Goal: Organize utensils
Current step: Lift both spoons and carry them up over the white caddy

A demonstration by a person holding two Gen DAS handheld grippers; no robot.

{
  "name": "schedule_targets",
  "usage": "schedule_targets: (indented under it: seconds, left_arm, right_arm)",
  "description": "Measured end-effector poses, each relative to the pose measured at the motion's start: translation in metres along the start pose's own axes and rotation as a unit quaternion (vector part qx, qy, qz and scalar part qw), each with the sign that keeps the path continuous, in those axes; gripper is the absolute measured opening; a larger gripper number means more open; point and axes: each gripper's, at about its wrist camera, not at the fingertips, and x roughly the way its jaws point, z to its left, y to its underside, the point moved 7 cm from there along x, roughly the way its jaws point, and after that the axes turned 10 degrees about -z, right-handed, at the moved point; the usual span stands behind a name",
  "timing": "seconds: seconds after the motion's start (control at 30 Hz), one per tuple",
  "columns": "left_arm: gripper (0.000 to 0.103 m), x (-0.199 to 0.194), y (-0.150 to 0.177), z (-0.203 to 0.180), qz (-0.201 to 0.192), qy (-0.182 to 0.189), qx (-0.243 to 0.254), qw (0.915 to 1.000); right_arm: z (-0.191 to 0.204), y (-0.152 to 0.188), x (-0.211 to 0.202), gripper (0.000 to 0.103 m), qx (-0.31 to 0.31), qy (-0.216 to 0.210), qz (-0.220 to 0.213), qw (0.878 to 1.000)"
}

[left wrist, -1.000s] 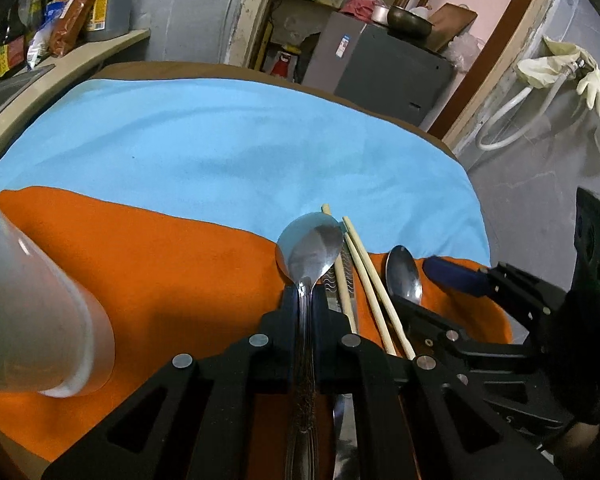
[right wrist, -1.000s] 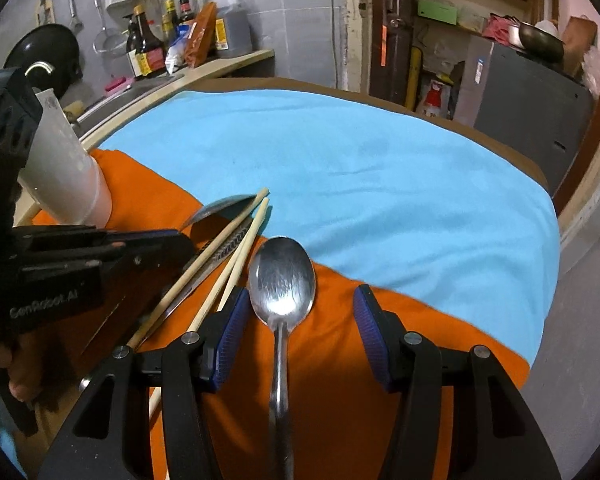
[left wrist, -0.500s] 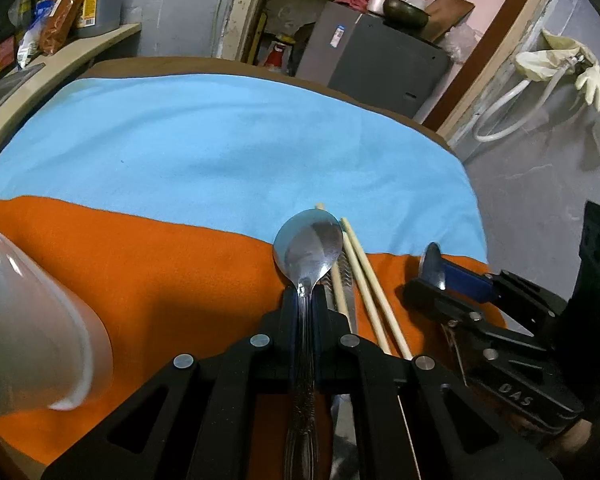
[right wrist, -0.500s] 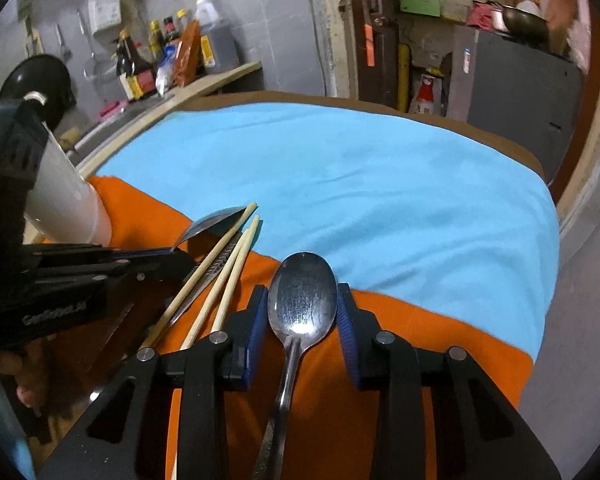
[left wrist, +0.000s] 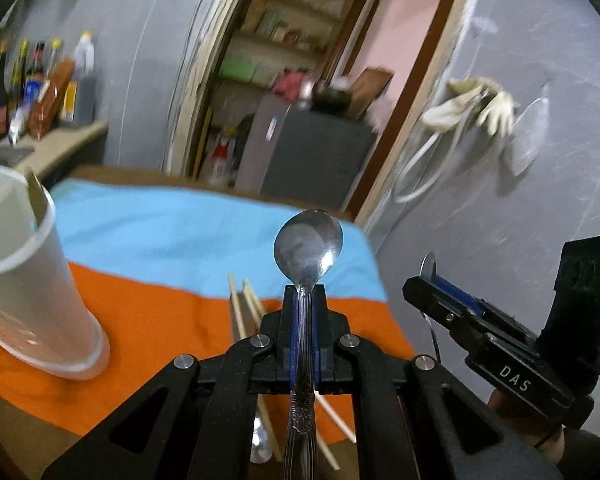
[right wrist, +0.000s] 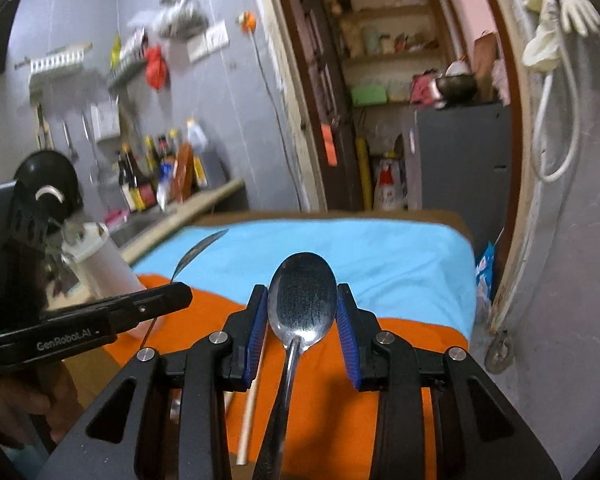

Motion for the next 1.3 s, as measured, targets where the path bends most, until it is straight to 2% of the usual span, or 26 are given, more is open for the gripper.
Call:
schedule_targets:
  seconds: [0.23, 0.4, 0.57, 0.8, 0.93, 1.07, 1.2, 1.3]
  left_arm:
    - [0.004, -0.043, -0.049, -0.011, -0.057, 0.024, -0.007, 0.9981]
    - [0.004, -0.078, -0.091, 0.005, -0.086, 0.031, -0.012, 0.9957]
    - [0.003, -0.109, -0.125, 0.060, -0.107, 0.010, -0.046, 0.9932]
    - [0.004, -0.134, -0.167, 0.144, -0.149, -0.017, -0.080, 0.9855]
    - [0.004, -0.132, -0.177, 0.192, -0.184, -0.054, -0.084, 0.9778]
    - [0.004, -0.120, -0.172, 0.229, -0.211, -0.060, -0.104, 0.9701]
    - [0.004, -0.114, -0.163, 0.251, -0.234, -0.064, -0.124, 0.9622]
    - [0.004, -0.111, -0.156, 0.255, -0.241, -0.064, -0.117, 0.9614]
  right_arm:
    - [0.029, -0.053, -0.028, 0.031, 0.013, -0.014, -0.076, 0.997]
    - [0.063, -0.093, -0.027, 0.031, 0.012, -0.047, -0.122, 0.991]
    - [0.109, -0.123, -0.004, 0.031, 0.035, -0.109, -0.153, 0.982]
    - [0.172, -0.143, 0.037, 0.031, 0.061, -0.180, -0.165, 0.968]
    - [0.191, -0.141, 0.059, 0.031, 0.074, -0.180, -0.180, 0.964]
    - [0.203, -0.126, 0.079, 0.032, 0.063, -0.159, -0.190, 0.967]
    - [0.213, -0.109, 0.094, 0.032, 0.044, -0.162, -0.184, 0.969]
    - [0.211, -0.096, 0.100, 0.032, 0.042, -0.165, -0.181, 0.969]
